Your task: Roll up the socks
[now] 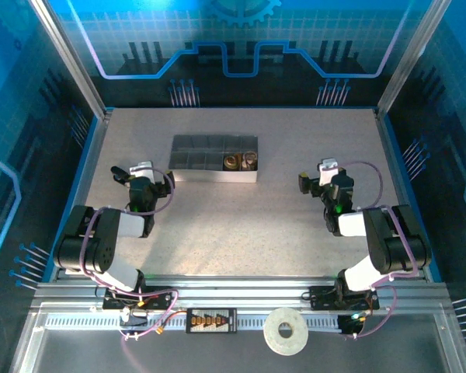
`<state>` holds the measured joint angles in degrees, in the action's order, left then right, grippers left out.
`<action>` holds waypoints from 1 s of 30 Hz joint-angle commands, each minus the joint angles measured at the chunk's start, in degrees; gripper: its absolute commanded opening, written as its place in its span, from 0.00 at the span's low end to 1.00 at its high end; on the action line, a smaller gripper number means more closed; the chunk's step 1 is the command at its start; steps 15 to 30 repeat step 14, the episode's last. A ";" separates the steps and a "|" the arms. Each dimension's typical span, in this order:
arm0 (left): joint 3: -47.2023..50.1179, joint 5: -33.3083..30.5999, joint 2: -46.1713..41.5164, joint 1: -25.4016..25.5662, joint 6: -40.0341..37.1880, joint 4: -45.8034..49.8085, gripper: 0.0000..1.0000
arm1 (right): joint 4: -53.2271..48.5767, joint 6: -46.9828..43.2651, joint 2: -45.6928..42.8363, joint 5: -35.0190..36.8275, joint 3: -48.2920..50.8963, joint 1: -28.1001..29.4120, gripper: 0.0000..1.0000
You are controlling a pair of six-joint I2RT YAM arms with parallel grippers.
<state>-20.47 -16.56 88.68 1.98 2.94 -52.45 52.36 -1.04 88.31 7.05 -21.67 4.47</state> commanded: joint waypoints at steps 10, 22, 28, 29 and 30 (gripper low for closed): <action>-0.42 1.44 0.00 -0.31 -0.66 -2.05 0.99 | 1.42 -1.42 -0.07 -1.98 0.28 0.87 1.00; -0.37 1.46 0.00 -0.31 -0.66 -2.05 0.99 | 2.40 -1.13 -0.07 -2.26 0.89 0.49 1.00; -0.37 1.46 0.00 -0.31 -0.66 -2.05 0.99 | 2.40 -1.13 -0.07 -2.26 0.89 0.49 1.00; -0.37 1.46 0.00 -0.31 -0.66 -2.05 0.99 | 2.40 -1.13 -0.07 -2.26 0.89 0.49 1.00; -0.37 1.46 0.00 -0.31 -0.66 -2.05 0.99 | 2.40 -1.13 -0.07 -2.26 0.89 0.49 1.00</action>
